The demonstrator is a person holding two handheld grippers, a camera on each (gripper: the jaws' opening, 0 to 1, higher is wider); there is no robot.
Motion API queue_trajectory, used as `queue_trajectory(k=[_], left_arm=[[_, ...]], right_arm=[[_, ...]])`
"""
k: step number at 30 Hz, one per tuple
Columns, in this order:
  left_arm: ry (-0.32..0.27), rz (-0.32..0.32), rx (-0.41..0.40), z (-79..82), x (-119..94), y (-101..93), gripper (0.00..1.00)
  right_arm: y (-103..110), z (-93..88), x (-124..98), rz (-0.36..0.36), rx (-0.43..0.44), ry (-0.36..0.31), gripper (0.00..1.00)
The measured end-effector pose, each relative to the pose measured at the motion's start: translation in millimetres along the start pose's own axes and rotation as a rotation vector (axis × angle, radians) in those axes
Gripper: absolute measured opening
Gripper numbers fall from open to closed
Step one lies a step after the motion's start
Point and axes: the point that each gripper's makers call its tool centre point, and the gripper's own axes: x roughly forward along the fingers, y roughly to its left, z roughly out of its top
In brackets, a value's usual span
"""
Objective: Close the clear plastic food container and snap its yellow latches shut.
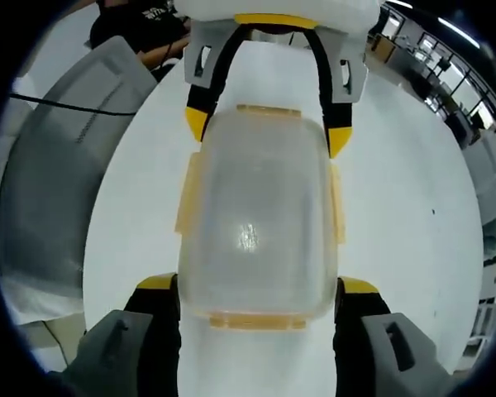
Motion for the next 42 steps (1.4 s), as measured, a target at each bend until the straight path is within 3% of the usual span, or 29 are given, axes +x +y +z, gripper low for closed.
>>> queue_trajectory(k=[15, 42], left_arm=[[-0.002, -0.007, 0.012, -1.5, 3, 28.1, 0.78], [0.005, 0.009, 0.024, -2.2, 6, 34.4, 0.81]], right_arm=[[-28, -2.2, 1, -0.005, 0.006, -0.01, 0.73], [-35, -8.4, 9, -0.033, -0.049, 0.007, 0.78]])
